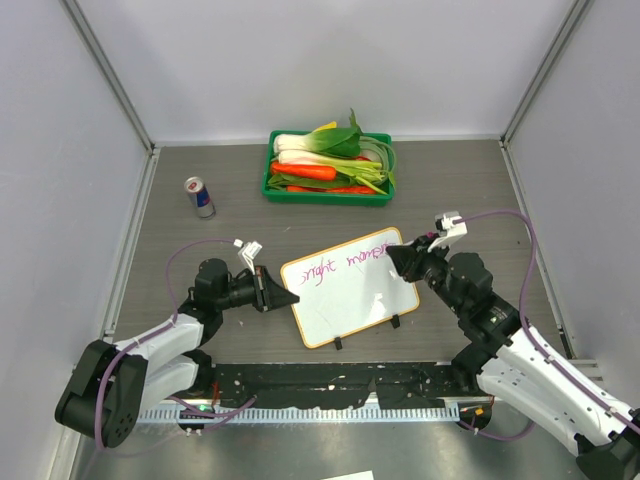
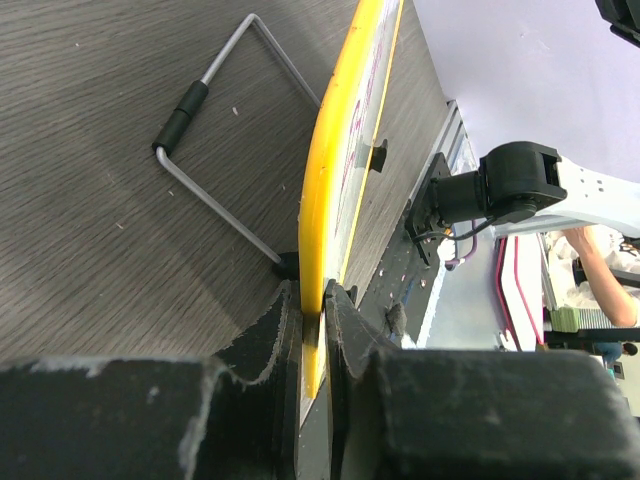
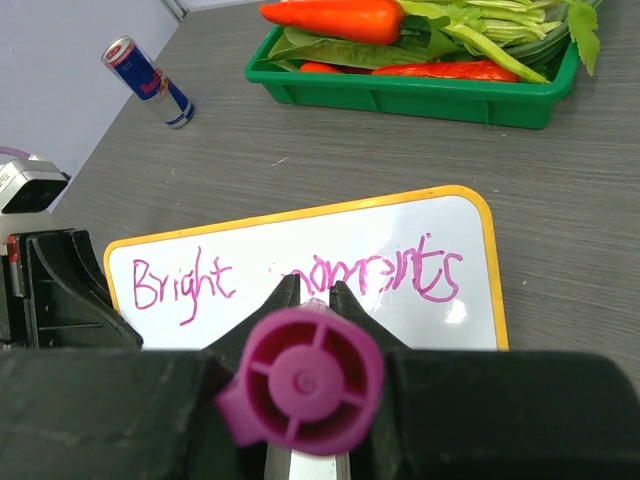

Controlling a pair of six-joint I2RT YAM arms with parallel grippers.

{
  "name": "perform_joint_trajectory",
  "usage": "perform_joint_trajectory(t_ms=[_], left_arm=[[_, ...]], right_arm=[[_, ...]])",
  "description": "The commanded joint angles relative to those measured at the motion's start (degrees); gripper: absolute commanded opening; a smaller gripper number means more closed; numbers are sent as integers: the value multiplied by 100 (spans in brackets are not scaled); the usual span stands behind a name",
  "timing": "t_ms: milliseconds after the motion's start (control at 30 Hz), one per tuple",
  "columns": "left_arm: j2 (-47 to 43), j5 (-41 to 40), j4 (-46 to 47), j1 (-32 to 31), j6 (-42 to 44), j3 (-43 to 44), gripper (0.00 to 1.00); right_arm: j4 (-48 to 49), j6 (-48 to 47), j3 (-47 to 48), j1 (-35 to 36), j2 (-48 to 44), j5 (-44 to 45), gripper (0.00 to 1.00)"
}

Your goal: Write a sentence on the whiteboard

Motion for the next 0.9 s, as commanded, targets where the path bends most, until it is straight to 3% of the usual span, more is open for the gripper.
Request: perform_joint_trajectory(t_ms=[0, 533, 867], left_arm=[[83, -74, 46, 5, 205, 39, 0], [92, -74, 54, 5, 205, 39, 0], [127, -91, 54, 5, 205, 48, 0]], right_arm=[[342, -79, -54, -17, -5, -212, 1], [737, 167, 315, 229, 812, -397, 1], [807, 18, 570, 1933, 1375, 1097, 2]])
